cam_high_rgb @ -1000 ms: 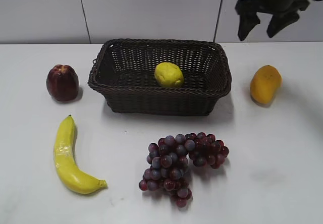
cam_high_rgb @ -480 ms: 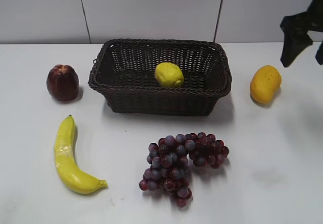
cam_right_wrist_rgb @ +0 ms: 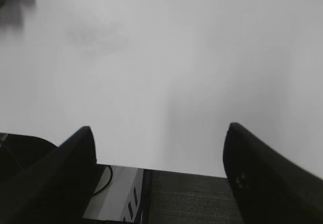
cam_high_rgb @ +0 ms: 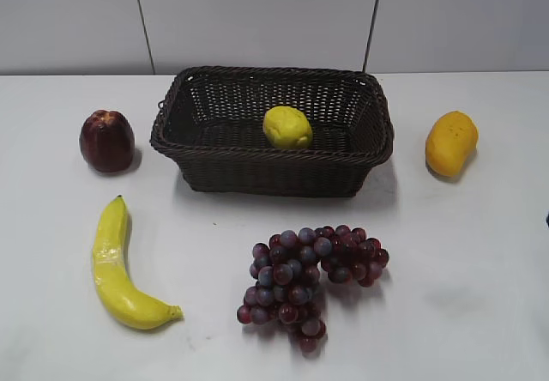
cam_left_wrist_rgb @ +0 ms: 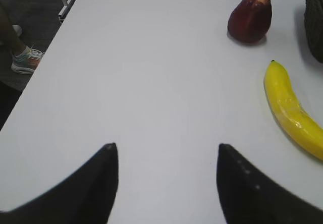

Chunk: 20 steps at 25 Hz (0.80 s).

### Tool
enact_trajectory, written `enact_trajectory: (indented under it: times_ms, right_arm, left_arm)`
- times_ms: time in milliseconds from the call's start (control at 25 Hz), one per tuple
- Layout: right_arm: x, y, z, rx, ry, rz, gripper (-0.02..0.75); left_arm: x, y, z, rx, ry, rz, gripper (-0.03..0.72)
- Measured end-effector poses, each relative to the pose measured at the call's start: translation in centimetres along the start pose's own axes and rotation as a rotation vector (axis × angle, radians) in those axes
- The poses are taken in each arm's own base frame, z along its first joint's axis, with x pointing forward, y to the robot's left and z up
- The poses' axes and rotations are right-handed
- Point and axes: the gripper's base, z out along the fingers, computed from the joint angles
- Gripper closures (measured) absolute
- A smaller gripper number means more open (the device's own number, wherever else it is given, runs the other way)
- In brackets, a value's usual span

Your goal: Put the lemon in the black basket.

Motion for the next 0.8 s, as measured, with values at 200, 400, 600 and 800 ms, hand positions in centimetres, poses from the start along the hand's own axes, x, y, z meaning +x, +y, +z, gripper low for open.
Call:
enact_trajectory:
  times_ms: [200,400,600,800]
  right_arm:
    - [3.0,0.0,-0.9,-0.002,-0.065,-0.005,0.146]
    - [5.5,0.0,-1.6,-0.006,-0.120,-0.007,0.146]
    - [7.4,0.1,-3.0,-0.010,-0.210,-0.017,0.146]
    - [9.2,0.2,-4.6,-0.018,-0.356,-0.031,0.146]
  left_arm:
    - [0.0,0.0,0.0,0.000,0.000,0.000,0.232]
    - [0.0,0.0,0.0,0.000,0.000,0.000,0.232]
    - [0.0,0.0,0.0,0.000,0.000,0.000,0.232]
    - [0.0,0.0,0.0,0.000,0.000,0.000,0.232]
